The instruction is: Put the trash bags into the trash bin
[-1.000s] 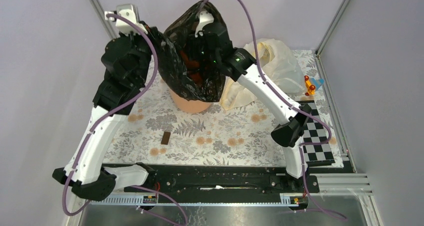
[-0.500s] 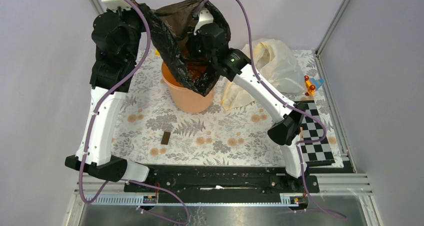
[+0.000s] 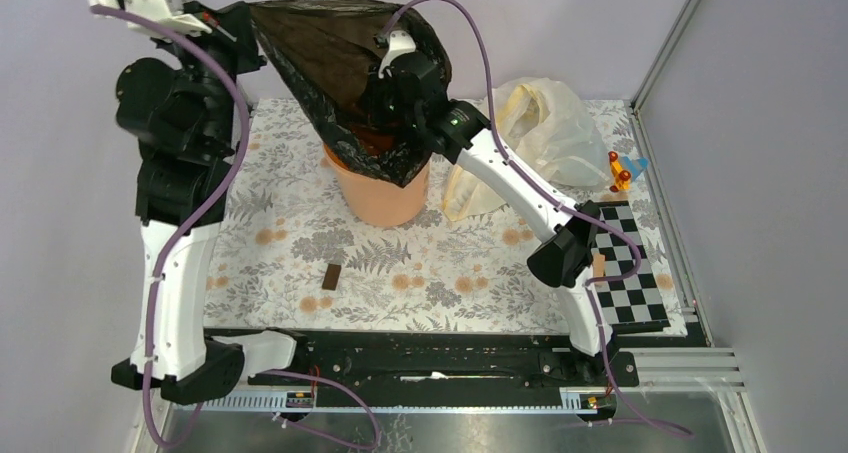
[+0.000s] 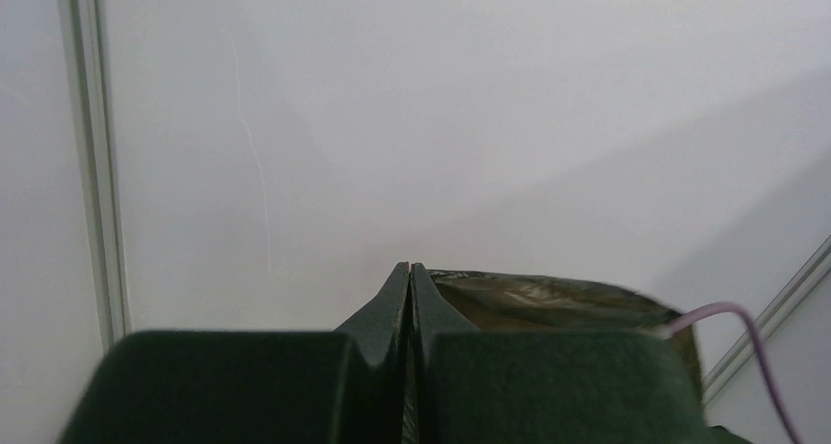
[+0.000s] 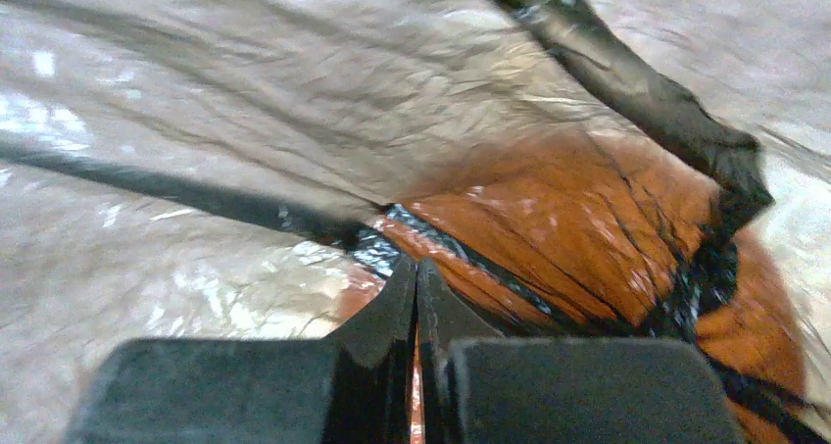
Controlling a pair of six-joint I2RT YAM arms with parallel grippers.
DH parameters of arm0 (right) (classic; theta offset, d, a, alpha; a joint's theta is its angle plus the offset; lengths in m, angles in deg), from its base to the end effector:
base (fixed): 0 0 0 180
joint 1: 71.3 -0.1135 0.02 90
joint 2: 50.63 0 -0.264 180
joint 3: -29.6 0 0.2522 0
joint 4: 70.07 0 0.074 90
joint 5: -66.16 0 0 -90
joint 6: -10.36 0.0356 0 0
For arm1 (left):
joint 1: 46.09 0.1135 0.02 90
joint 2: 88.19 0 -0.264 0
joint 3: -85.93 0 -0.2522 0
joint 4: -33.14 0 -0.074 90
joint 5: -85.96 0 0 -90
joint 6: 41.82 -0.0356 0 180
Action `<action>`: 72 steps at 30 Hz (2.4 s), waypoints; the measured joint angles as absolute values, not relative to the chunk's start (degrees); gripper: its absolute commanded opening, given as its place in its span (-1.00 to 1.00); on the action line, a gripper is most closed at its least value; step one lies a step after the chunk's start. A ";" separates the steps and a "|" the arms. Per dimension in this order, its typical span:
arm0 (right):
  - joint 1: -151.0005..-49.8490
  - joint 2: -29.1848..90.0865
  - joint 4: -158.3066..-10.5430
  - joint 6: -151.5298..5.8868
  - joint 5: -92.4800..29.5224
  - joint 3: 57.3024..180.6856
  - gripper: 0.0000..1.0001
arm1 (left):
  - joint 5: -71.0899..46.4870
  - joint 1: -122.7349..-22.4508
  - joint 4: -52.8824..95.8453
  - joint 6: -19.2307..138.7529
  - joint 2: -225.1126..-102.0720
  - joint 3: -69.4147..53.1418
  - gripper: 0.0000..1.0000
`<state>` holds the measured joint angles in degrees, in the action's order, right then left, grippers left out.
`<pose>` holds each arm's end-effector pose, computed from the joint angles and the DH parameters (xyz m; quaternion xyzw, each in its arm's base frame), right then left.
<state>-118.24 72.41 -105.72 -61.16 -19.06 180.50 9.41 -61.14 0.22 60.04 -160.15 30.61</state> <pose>0.3404 0.3599 0.4378 -0.1585 0.7365 0.3285 0.5697 0.1887 -0.0422 0.6020 -0.0799 0.5735 -0.1236 0.8059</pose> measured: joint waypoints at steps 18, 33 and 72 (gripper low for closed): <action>-118.21 73.68 -104.67 -58.53 -20.70 175.63 0.35 | 5.68 -61.14 2.97 62.97 -161.00 20.01 -1.00; -118.04 58.73 -106.81 -60.35 -14.10 170.38 0.42 | 3.31 -61.14 4.05 64.17 -161.35 18.19 -1.00; -107.94 61.88 -110.33 -50.64 -29.14 156.00 -1.00 | -2.85 -61.10 -2.82 67.51 -153.61 13.49 0.57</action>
<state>-107.94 61.88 -110.33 -50.64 -29.14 156.00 -2.85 -61.10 -2.82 67.51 -153.61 13.49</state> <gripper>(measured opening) 0.059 0.747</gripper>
